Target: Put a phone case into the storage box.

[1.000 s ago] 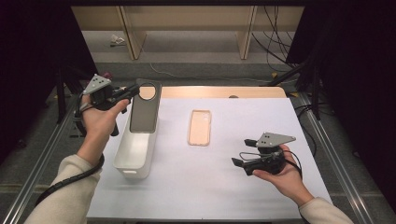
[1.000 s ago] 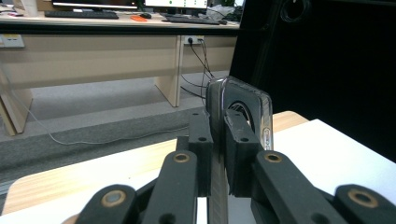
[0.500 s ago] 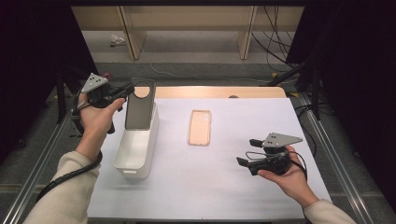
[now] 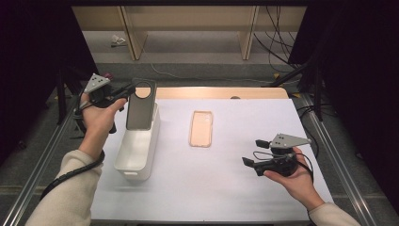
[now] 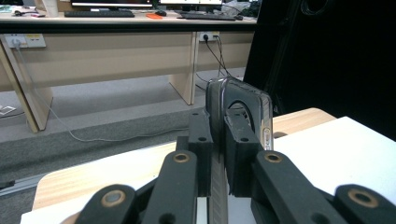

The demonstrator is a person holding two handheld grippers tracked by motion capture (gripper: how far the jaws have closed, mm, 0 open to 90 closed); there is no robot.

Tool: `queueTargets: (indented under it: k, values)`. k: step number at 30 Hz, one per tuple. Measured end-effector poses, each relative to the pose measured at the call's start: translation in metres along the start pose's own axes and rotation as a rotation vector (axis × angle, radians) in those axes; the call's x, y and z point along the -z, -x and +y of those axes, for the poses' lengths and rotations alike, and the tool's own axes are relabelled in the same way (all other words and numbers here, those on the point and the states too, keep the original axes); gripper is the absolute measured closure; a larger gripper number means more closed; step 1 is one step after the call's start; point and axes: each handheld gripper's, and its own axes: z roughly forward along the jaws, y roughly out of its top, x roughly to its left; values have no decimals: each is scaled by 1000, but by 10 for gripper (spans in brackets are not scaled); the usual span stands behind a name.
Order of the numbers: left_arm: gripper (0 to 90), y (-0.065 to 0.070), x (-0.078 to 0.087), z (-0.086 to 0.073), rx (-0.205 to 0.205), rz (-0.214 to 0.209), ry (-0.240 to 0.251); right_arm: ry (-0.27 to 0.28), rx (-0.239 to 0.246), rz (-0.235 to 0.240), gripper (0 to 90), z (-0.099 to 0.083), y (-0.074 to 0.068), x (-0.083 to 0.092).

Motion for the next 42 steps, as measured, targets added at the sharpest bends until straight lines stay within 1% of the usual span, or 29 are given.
queueTargets:
  k: [3,14,28,33,36,42]
  values:
    - [822,-1,-1,-1,-1,1,3,6,1,-1,162,0,0,1]
    - [822,-5,-8,-5,-8,5,-10,12,-6,-9,162,-1,3,3]
    - [822,-9,-16,-7,-3,7,-12,14,-14,-15,162,-1,3,4]
    - [822,-12,-19,-9,8,9,-19,18,-15,-14,162,-1,4,4]
    - [822,-14,-20,-10,7,16,-22,19,-15,-13,162,-1,4,4]
    - [822,-15,-23,-9,8,14,-20,19,-16,-14,162,-1,4,4]
